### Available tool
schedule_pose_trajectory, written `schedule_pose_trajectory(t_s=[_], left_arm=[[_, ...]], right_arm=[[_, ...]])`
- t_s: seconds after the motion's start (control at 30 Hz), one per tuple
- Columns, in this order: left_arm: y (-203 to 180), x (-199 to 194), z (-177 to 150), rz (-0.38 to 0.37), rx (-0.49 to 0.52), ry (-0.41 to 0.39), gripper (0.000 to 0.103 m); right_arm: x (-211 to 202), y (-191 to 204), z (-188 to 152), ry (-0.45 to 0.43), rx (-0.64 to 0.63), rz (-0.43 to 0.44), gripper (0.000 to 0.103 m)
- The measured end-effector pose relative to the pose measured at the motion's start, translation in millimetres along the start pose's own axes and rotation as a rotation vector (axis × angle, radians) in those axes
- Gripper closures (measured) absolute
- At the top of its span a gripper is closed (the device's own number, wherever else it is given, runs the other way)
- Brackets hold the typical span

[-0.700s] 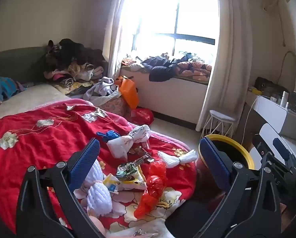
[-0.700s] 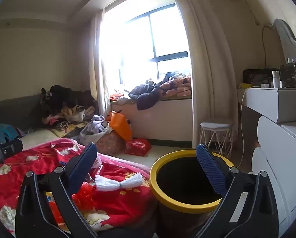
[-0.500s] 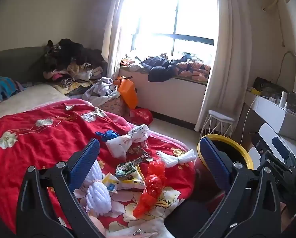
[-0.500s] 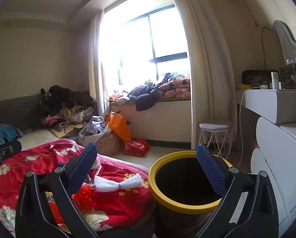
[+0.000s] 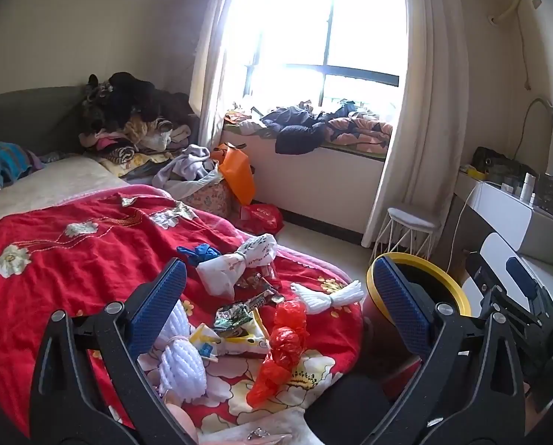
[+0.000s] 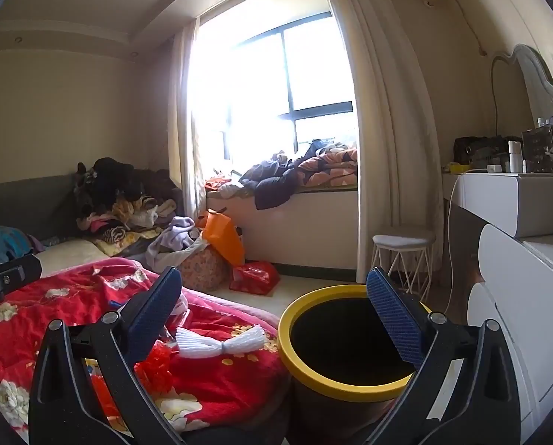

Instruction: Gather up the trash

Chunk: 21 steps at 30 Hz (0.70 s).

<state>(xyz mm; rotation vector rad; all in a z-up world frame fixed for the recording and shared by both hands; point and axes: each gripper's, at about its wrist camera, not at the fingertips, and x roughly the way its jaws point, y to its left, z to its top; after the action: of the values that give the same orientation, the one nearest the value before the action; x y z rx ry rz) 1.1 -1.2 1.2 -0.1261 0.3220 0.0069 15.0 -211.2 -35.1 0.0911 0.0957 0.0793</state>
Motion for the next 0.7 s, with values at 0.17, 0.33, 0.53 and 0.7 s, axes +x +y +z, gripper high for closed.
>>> schedule_pose_trajectory(t_s=[0.17,0.33,0.53,0.7], left_arm=[[-2.7,-0.9,0.1,-0.001,0.001,-0.001,0.01],[-4.0,-5.5,2.5,-0.001,0.0,0.001,0.01],[-2.9,-5.2,1.5,-0.003,-0.001,0.001,0.01],[-2.4,-5.0,0.8,-0.002,0.0,0.001,0.01]], right_arm=[[-0.8,0.7,-0.4,-0.004,-0.009,-0.001,0.006],[-0.9,1.1,-0.9,-0.006,-0.01,-0.001,0.006],[-1.0,2.0,-2.4,-0.008,-0.011,-0.002,0.006],[-0.6,3.3,-3.3,-0.006,-0.012,-0.001,0.006]])
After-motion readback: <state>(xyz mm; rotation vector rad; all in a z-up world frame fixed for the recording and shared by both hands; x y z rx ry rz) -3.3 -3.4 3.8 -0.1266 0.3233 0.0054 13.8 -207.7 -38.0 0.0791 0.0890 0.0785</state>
